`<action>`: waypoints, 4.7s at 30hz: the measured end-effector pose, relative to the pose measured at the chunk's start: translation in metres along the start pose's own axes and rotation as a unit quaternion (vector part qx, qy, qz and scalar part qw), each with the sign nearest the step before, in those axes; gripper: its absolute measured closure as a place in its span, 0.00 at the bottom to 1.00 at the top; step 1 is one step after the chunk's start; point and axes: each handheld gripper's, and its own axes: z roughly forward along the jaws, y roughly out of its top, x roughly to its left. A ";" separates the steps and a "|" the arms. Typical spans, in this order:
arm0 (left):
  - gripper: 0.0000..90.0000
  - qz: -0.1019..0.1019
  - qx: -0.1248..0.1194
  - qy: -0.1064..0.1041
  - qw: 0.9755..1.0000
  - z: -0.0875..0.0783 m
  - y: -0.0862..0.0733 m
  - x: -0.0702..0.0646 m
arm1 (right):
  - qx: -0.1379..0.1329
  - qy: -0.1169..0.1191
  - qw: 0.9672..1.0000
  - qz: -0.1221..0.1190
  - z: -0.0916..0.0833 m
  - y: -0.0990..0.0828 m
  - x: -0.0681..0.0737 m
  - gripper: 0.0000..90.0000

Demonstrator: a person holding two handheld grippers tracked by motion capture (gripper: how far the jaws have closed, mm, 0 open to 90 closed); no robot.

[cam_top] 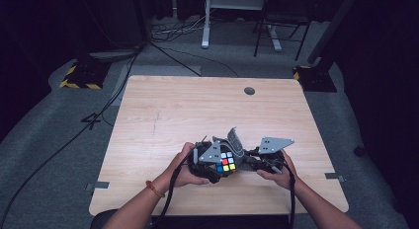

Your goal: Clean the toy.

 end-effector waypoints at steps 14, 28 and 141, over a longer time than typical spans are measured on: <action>0.37 -0.020 0.010 0.024 0.999 -0.003 -0.009 0.013 | -0.015 0.041 0.999 -0.015 -0.007 0.004 0.010 0.87; 0.37 -0.005 -0.020 0.014 1.000 -0.010 0.000 0.005 | 0.034 0.035 0.999 0.015 0.010 -0.006 0.000 0.87; 0.37 -0.029 0.012 0.012 0.999 0.010 -0.030 0.024 | 0.002 -0.004 1.000 0.000 -0.016 -0.011 -0.022 0.86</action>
